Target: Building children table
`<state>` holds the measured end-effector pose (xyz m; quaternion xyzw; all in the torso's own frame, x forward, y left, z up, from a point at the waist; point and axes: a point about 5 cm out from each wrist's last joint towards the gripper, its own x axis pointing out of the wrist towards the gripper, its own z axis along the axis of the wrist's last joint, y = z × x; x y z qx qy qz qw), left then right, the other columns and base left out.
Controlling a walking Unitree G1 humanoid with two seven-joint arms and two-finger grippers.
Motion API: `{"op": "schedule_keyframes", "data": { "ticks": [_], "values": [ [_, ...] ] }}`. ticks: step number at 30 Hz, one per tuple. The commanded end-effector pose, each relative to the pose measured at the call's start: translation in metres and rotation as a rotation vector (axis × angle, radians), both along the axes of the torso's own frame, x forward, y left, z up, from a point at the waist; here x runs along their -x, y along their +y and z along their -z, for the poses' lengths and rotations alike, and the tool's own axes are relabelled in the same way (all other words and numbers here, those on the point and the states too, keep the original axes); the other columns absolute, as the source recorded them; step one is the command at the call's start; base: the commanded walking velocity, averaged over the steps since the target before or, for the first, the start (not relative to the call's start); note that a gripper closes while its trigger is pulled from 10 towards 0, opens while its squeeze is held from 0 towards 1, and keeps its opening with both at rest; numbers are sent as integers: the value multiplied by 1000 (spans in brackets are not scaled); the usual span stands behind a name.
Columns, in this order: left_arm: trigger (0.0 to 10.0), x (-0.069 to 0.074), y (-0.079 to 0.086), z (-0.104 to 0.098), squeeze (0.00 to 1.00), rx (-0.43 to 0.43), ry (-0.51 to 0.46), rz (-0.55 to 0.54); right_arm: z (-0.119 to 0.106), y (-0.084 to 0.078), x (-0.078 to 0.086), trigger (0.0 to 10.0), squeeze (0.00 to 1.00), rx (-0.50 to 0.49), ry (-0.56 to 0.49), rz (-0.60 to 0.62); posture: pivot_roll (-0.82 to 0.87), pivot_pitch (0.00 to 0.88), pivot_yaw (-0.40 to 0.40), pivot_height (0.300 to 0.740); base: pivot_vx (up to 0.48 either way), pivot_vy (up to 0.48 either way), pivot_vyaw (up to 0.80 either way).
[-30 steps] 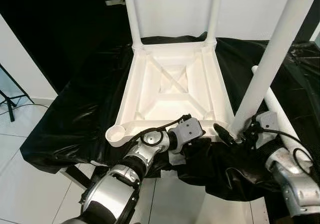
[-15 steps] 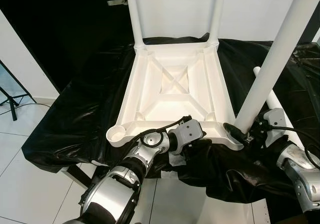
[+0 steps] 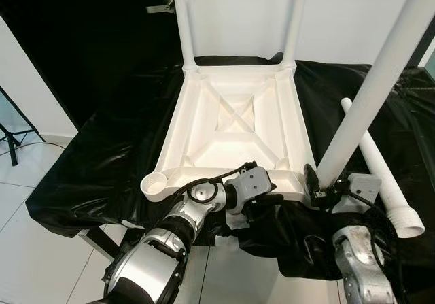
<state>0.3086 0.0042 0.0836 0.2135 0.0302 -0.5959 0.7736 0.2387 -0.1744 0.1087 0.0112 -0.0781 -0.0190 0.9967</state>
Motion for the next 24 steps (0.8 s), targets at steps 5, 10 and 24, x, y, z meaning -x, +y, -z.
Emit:
{"op": "schedule_keyframes", "data": {
  "ticks": [5,10,24],
  "values": [
    [10000,8,5,23,0,-78,82,-52,10,11,-2,0,0,-17,62,24,-167,0,57,740,0,0,0],
    [10000,7,5,23,0,-77,80,-54,11,17,-3,10000,0,-17,58,-4,-165,0,53,740,0,0,0],
    [10000,7,6,23,0,-78,81,-62,0,13,-2,10000,0,136,20,-325,-176,0,54,740,0,0,0]
  ]
}}
